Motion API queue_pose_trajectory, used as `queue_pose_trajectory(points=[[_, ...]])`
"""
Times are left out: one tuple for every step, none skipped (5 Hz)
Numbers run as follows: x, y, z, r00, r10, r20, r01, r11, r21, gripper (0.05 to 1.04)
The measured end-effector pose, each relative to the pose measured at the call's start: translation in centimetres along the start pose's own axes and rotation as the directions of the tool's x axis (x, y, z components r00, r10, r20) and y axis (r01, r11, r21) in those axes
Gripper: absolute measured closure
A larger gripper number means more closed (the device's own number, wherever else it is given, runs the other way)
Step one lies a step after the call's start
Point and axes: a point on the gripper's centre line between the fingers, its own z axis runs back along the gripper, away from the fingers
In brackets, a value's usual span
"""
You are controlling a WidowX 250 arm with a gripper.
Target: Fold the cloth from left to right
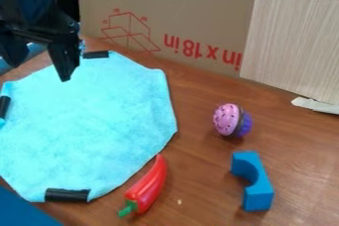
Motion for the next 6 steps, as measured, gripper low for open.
queue_pose_trajectory(points=[[-0.2,-0.1,-0.4,1.0,-0.002,-0.015,0.002,1.0,-0.006,0.083],[0.0,1.2,-2.5,0.998,0.018,-0.053,-0.019,1.0,-0.012,0.083],[0.5,2.9,-4.9,0.995,0.072,-0.07,-0.073,0.997,-0.002,0.083],[0.9,4.8,-7.2,0.982,0.166,-0.096,-0.169,0.985,-0.023,0.083],[1.1,7.8,-9.3,0.961,0.261,-0.088,-0.266,0.962,-0.059,0.083],[1.5,9.9,-10.3,0.952,0.296,-0.08,-0.302,0.95,-0.082,0.083]])
